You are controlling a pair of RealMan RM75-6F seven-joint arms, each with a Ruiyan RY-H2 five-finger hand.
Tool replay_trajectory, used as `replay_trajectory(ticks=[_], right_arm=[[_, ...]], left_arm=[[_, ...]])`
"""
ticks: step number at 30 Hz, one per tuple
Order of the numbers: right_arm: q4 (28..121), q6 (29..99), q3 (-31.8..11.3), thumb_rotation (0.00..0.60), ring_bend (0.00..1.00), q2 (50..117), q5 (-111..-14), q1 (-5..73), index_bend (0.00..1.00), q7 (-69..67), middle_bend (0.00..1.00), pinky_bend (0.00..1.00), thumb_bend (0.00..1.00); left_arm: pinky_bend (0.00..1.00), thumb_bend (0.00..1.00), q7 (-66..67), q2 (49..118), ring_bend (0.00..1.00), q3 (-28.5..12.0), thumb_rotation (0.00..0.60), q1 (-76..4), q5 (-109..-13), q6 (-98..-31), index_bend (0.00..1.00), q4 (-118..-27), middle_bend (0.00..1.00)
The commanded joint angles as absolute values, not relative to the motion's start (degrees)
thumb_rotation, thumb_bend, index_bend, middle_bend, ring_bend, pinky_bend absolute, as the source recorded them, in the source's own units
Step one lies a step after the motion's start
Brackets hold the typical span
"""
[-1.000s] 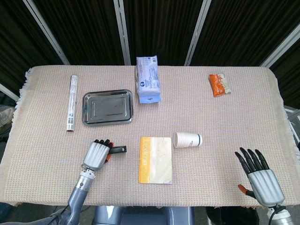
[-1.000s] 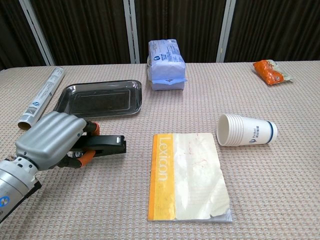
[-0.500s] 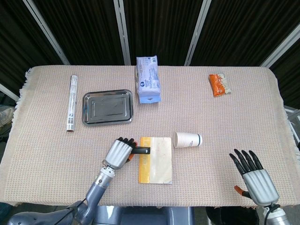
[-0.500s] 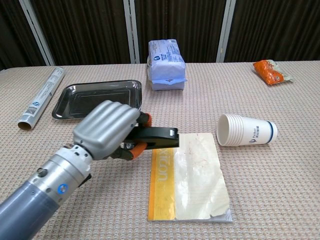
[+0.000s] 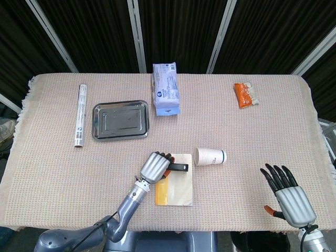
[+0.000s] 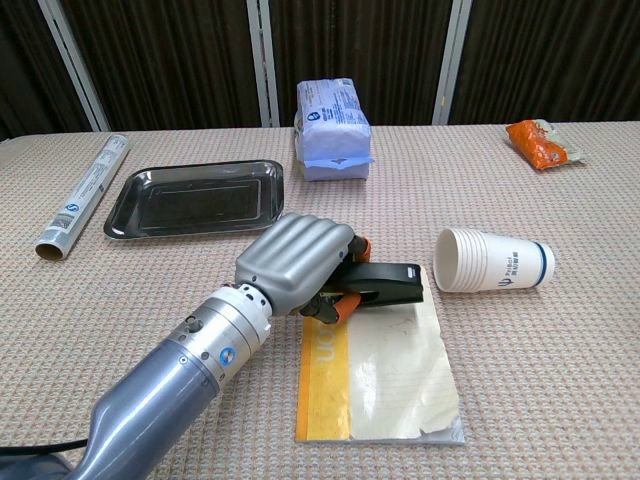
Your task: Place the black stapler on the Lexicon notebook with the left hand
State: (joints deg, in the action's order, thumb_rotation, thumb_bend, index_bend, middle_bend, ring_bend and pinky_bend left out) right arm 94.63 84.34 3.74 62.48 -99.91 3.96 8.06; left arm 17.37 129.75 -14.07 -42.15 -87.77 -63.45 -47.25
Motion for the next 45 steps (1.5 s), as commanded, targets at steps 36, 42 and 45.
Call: replay_trajectory(ticks=[36,42,45], right_arm=[[95.04,84.12,2.45,0.600,0.00,64.36,-96.89,3.69,0.00,12.65,0.00,0.00,0.03],[95.48,82.69,2.41,0.600,0.00,64.92,-96.16,4.18,0.00,13.88,0.00,0.00,0.03],[95.64,82.21,2.04,0.600,0.00,65.05,-95.50,4.49,0.00,14.10,0.00,0.00,0.03]], left_arm=[[0.16,0.11,51.29,82.90,0.06,6.55,0.600,-12.27,-92.46,-97.70,0.00,-101.07,0.02],[0.15,0.12,39.33,82.73,0.05,6.78,0.600,-6.05,-90.04,-103.03,0.00,-95.36,0.01],[0.14,0.13,37.44,81.21,0.03,6.20,0.600,-5.47,-86.61,-100.38,0.00,-95.61,0.01]])
